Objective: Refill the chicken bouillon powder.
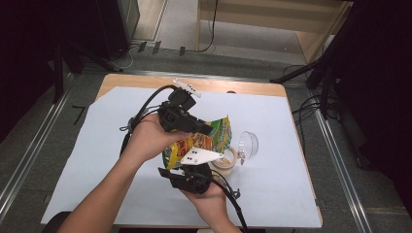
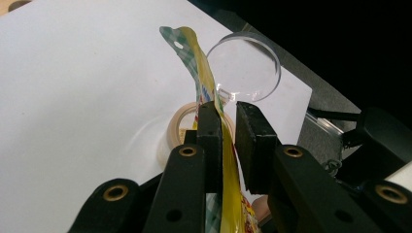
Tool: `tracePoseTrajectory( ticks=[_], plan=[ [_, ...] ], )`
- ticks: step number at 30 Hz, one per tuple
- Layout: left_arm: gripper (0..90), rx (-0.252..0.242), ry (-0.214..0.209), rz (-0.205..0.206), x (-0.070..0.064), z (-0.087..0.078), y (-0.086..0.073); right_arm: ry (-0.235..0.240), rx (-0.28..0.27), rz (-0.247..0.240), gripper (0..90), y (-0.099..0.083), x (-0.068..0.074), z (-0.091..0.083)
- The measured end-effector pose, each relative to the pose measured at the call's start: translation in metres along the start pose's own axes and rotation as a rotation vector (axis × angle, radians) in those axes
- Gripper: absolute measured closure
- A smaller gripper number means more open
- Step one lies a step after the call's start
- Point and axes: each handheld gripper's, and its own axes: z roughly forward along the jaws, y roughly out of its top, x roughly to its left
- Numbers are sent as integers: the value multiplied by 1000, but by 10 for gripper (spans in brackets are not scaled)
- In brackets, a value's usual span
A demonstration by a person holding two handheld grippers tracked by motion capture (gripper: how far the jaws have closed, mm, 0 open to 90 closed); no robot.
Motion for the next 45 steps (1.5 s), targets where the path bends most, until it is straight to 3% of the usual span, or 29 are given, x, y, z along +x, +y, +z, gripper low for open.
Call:
tracePoseTrajectory(
  ticks=[28, 45],
  plan=[
    [813, 3, -3, 22, -7, 2, 0, 15, -2, 17, 701, -1, -1, 0],
    [814, 1, -8, 7, -3, 2, 0, 25, -19, 0, 704, 2, 5, -2]
  ],
)
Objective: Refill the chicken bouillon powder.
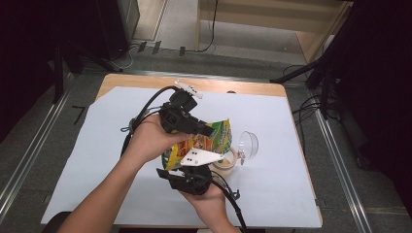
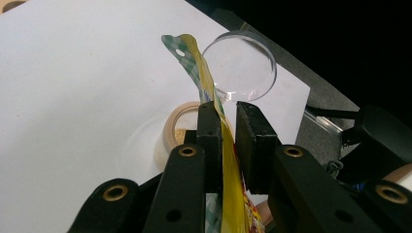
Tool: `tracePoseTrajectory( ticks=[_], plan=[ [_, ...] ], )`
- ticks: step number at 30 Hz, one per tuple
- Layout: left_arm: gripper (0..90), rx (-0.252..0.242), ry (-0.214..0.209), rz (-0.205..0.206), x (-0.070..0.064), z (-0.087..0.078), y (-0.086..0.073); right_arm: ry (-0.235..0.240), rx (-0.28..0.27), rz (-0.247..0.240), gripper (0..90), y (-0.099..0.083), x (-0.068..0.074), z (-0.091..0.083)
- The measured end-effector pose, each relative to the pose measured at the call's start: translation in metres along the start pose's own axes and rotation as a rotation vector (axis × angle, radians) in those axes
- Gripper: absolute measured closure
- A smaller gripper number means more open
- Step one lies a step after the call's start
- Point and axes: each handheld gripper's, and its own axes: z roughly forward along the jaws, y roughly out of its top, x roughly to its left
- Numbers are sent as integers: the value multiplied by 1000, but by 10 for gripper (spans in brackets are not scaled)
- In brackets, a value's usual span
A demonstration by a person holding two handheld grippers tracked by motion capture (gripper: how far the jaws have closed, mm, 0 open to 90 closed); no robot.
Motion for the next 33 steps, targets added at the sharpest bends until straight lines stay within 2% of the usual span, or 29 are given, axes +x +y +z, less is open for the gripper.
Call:
tracePoseTrajectory(
  ticks=[33],
  plan=[
    [814, 3, 0, 3, 1, 0, -1, -6, 13, -13, 719, -1, 0, 0]
  ],
)
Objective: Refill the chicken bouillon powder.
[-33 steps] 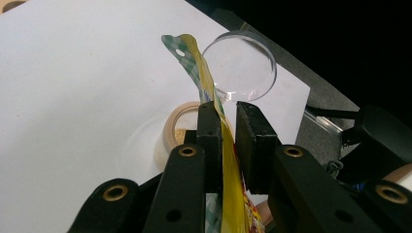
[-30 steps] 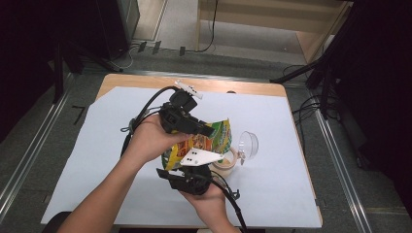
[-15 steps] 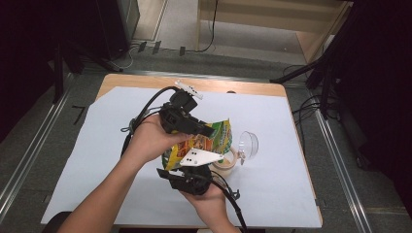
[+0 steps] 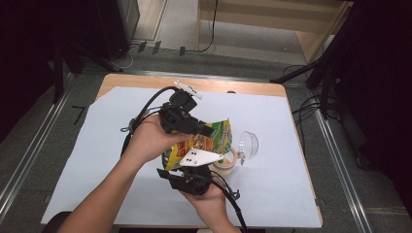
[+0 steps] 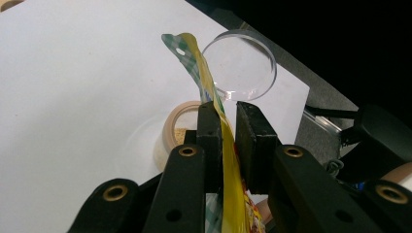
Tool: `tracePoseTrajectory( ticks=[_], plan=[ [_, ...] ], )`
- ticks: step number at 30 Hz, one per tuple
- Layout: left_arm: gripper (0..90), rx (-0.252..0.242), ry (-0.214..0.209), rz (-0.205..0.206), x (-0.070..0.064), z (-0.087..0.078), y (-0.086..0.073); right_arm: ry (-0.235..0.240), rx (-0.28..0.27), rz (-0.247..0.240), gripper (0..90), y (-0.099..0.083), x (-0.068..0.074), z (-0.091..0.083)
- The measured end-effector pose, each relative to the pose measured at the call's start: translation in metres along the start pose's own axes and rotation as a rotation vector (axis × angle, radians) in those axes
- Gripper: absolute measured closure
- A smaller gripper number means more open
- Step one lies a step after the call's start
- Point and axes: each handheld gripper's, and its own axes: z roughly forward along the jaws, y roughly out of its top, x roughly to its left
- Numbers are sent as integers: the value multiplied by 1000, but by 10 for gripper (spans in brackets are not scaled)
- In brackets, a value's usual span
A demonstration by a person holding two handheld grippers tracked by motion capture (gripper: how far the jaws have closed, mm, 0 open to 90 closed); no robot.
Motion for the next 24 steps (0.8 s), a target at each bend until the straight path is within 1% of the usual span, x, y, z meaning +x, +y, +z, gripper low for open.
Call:
tracePoseTrajectory(
  ticks=[7, 12, 13, 17, 24],
  plan=[
    [814, 0, 3, -1, 0, 0, 0, 1, 0, 0, 716, 0, 0, 0],
    [813, 1, 7, -2, 0, 0, 0, -1, -6, 4, 683, 0, 0, 0],
    [813, -3, 1, -3, 1, 0, 0, 0, -6, 5, 682, 0, 0, 0],
    [814, -2, -3, -9, 1, 0, 0, -3, -7, 3, 695, 0, 0, -1],
    [813, -2, -3, -5, 1, 0, 0, -4, -2, -7, 714, 0, 1, 0]
  ],
)
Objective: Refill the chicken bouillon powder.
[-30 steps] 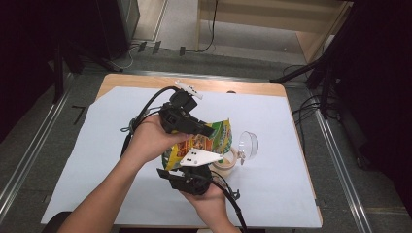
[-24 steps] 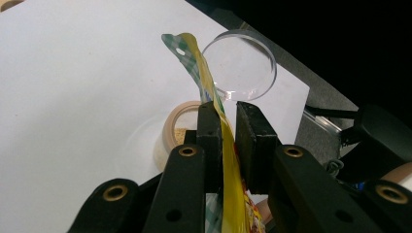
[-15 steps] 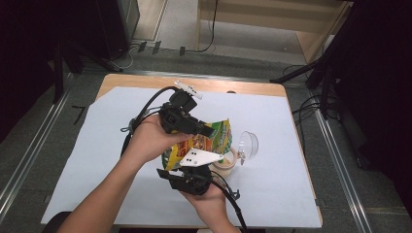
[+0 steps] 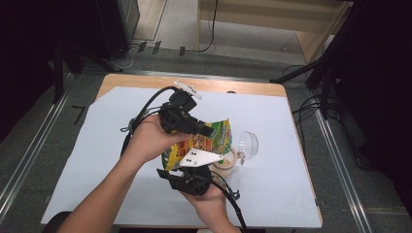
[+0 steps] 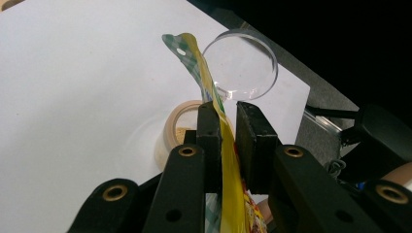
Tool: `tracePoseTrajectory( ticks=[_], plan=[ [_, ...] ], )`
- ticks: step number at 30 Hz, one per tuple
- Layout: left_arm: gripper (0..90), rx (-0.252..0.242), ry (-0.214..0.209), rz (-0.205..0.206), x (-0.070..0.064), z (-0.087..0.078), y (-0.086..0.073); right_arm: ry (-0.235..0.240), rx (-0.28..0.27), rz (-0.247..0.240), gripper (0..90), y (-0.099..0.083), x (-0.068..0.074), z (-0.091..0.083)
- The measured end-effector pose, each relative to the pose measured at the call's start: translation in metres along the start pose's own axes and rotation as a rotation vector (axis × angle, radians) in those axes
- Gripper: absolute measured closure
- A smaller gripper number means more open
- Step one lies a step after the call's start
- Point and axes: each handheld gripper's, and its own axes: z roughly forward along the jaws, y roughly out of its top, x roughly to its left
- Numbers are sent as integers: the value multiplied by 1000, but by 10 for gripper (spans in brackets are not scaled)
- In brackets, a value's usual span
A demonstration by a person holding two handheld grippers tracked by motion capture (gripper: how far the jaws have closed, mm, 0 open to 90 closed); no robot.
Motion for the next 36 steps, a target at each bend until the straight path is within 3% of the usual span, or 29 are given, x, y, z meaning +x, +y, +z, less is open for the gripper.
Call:
tracePoseTrajectory(
  ticks=[9, 18, 22, 26, 31, 36],
  plan=[
    [817, 4, -7, -14, 1, 0, 0, -3, -4, 0, 681, 0, 0, 1],
    [817, 11, -19, -17, 0, -1, 0, 4, 7, -14, 735, -1, 0, 2],
    [817, 3, -6, -23, 2, -1, 0, 4, -4, 1, 694, 0, 0, 1],
    [815, 4, -22, -28, 2, -2, -1, 2, -7, 6, 692, 0, 0, 0],
    [817, 7, 3, -13, -2, 0, 1, 3, -9, 22, 696, -1, -2, 0],
    [819, 12, -26, -57, 9, 2, 3, -1, -2, 20, 688, 1, -2, -2]
  ],
)
